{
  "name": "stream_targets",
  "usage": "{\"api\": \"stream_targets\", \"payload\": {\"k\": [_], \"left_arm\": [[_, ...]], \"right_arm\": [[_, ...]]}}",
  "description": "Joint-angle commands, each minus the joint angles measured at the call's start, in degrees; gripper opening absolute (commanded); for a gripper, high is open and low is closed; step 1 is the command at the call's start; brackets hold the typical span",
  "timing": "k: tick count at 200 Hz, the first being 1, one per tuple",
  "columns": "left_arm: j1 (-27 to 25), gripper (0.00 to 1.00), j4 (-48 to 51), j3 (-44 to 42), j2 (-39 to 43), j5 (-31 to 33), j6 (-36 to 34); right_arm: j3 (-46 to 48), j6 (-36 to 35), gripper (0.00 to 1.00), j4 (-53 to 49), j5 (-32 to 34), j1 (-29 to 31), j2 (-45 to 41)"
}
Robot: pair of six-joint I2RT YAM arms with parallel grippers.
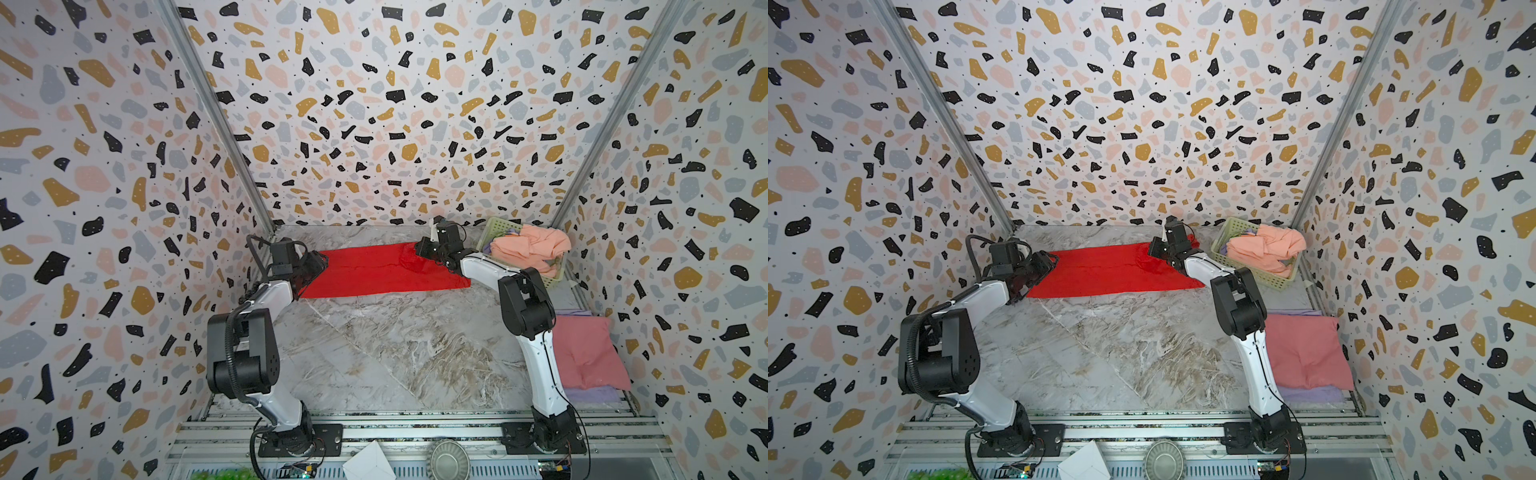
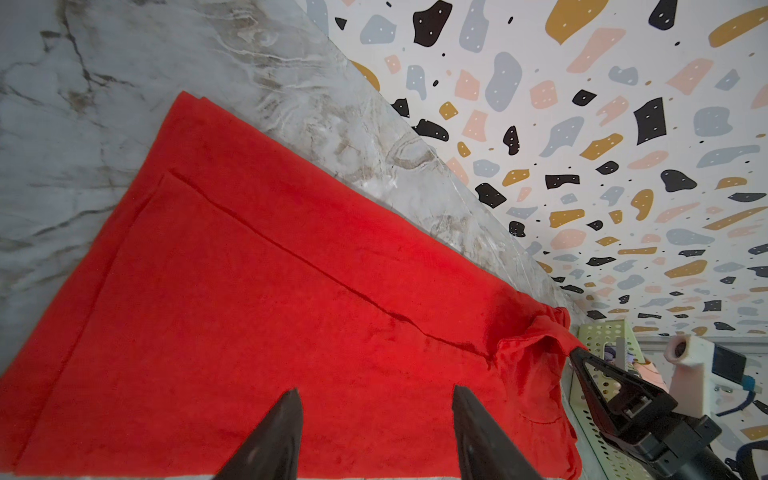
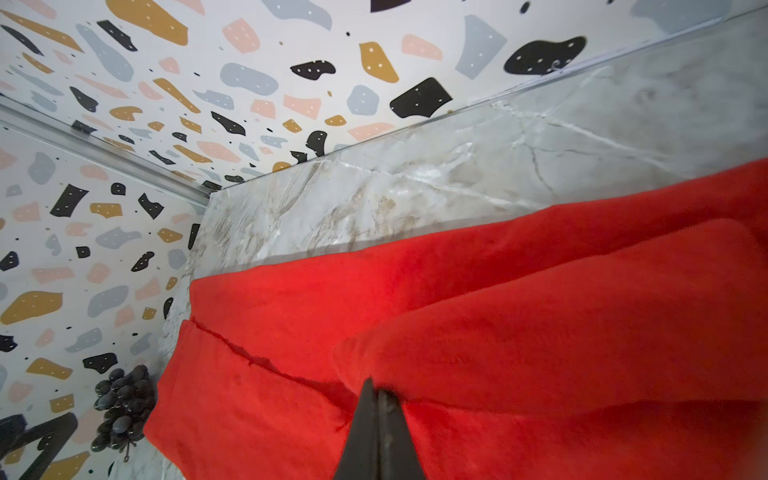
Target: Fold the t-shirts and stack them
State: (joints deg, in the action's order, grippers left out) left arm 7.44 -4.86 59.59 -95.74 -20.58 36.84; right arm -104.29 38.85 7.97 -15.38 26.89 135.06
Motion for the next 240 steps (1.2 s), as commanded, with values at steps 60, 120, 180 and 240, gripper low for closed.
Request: {"api": "stream_targets", "payload": {"k": [60,120,180,240], "left_arm": [[0.2,0.58,-2.36,-1.41,-0.98,-0.88,-0.01],[-0.18,0.58,-2.52,-1.69,-2.31,-1.12,-0.24],[-4.24,0.58,-2.03,1.89,-8.25,-0.29,-2.27],[-5.06,0.58,-3.13,7.03,-16.61,1.76,-3.74]], "right_arm": [[-4.55,-0.6,0.47,-2.81,-3.5,2.09,3.46],[9.45,-4.92,0.56,5.52,-2.38,-1.57,-8.56],[15.18,-5.72,0.59,5.66,2.85,-3.26,-9.36],[17.32,-1.37,0.66,3.93,6.22,-3.04,-6.92]]}}
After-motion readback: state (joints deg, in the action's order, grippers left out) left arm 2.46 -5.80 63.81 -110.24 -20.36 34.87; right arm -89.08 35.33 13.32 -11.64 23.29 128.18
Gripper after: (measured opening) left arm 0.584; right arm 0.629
